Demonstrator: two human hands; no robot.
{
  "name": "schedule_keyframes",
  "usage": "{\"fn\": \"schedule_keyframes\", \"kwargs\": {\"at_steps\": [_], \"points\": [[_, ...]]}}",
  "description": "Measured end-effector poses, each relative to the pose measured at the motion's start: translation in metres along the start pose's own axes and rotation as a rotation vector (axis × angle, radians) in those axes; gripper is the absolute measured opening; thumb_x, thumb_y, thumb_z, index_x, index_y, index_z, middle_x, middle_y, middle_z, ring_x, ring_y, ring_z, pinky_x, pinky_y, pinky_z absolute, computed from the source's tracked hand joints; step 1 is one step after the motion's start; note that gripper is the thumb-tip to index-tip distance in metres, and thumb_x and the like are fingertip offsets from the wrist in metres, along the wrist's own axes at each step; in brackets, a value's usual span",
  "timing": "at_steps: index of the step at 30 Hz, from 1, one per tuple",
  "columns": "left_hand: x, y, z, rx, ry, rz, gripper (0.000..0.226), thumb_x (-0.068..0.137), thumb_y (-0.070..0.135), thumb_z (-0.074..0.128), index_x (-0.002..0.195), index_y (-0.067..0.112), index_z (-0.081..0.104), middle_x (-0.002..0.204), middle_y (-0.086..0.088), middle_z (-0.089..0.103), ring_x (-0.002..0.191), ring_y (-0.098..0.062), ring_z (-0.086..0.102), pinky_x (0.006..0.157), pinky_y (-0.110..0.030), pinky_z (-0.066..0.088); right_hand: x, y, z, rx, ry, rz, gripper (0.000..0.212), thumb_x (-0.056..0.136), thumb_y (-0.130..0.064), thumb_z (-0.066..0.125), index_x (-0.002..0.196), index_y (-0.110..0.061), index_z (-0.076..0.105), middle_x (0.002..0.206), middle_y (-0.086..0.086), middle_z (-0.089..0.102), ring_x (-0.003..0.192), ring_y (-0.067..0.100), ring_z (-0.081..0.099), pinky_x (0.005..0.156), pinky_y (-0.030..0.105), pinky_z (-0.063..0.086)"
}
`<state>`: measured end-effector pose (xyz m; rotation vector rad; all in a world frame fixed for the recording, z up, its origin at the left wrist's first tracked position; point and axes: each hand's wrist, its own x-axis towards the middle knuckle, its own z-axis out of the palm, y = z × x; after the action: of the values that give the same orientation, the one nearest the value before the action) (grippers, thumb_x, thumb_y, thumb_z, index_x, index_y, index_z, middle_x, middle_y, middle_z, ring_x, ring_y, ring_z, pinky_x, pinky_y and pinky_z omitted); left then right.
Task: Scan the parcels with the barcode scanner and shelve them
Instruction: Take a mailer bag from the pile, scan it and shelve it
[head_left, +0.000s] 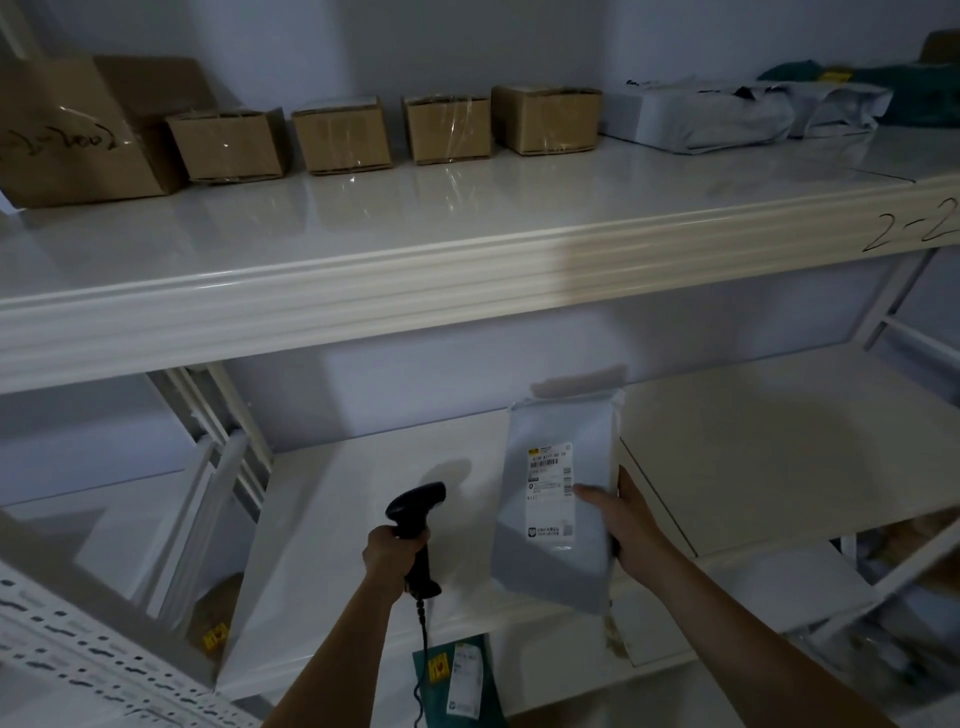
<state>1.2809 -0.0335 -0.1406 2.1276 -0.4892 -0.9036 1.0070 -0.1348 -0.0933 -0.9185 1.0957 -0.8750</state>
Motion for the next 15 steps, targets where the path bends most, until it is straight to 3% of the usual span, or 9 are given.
{"fn": "schedule_keyframes", "kwargs": {"at_steps": [6, 8, 11, 13, 14, 15], "points": [[0.015, -0.023, -0.008, 0.079, 0.076, -0.02, 0.024, 0.087, 0.026, 0.072, 0.092, 0.004, 0.064, 0.084, -0.014, 0.064, 0.079, -0.029, 0.061, 0.068, -0.033, 0.049, -0.007, -0.009, -0.01, 0.166, -0.012, 0.056, 0.041, 0.087, -0.015, 0.069, 0.127, -0.015, 0.061, 0.118, 0.013, 0.071, 0.107, 0.036, 0.068, 0.091, 0.055, 0.055], [0.02, -0.027, -0.012, 0.079, 0.105, -0.043, 0.034, 0.085, 0.027, 0.074, 0.106, 0.003, 0.061, 0.097, -0.019, 0.066, 0.087, -0.033, 0.062, 0.071, -0.034, 0.051, -0.015, -0.017, -0.014, 0.203, -0.009, 0.074, 0.034, 0.091, -0.017, 0.062, 0.125, -0.013, 0.063, 0.117, 0.013, 0.072, 0.109, 0.037, 0.067, 0.096, 0.056, 0.052], [0.02, -0.017, -0.007, 0.196, 0.218, -0.094, 0.064, 0.077, 0.025, 0.079, 0.125, 0.001, 0.043, 0.123, -0.03, 0.047, 0.111, -0.043, 0.048, 0.088, -0.047, 0.049, -0.027, -0.026, -0.023, 0.238, 0.025, 0.092, 0.036, 0.093, -0.021, 0.058, 0.127, -0.012, 0.063, 0.119, 0.015, 0.07, 0.111, 0.037, 0.065, 0.099, 0.054, 0.05], [0.001, 0.008, -0.002, 0.318, 0.352, 0.112, 0.055, 0.076, 0.014, 0.076, 0.119, 0.004, 0.043, 0.121, -0.029, 0.042, 0.11, -0.044, 0.042, 0.089, -0.051, 0.047, -0.036, -0.033, -0.031, 0.286, 0.042, 0.106, 0.036, 0.095, -0.023, 0.056, 0.128, -0.011, 0.062, 0.122, 0.016, 0.069, 0.113, 0.039, 0.064, 0.097, 0.052, 0.051], [-0.008, 0.022, 0.004, 0.361, 0.335, 0.303, 0.048, 0.076, 0.005, 0.072, 0.116, 0.008, 0.046, 0.118, -0.024, 0.043, 0.107, -0.041, 0.043, 0.086, -0.049, 0.047, -0.04, -0.037, -0.034, 0.293, 0.051, 0.12, 0.036, 0.096, -0.023, 0.055, 0.129, -0.011, 0.062, 0.122, 0.017, 0.069, 0.112, 0.04, 0.064, 0.095, 0.051, 0.052], [-0.017, 0.036, 0.012, 0.4, 0.22, 0.521, 0.05, 0.075, -0.002, 0.067, 0.118, 0.015, 0.049, 0.118, -0.019, 0.042, 0.108, -0.038, 0.044, 0.085, -0.046, 0.047, -0.046, -0.04, -0.039, 0.303, 0.063, 0.129, 0.036, 0.096, -0.023, 0.055, 0.129, -0.011, 0.062, 0.121, 0.017, 0.069, 0.108, 0.039, 0.065, 0.091, 0.049, 0.054]]}}
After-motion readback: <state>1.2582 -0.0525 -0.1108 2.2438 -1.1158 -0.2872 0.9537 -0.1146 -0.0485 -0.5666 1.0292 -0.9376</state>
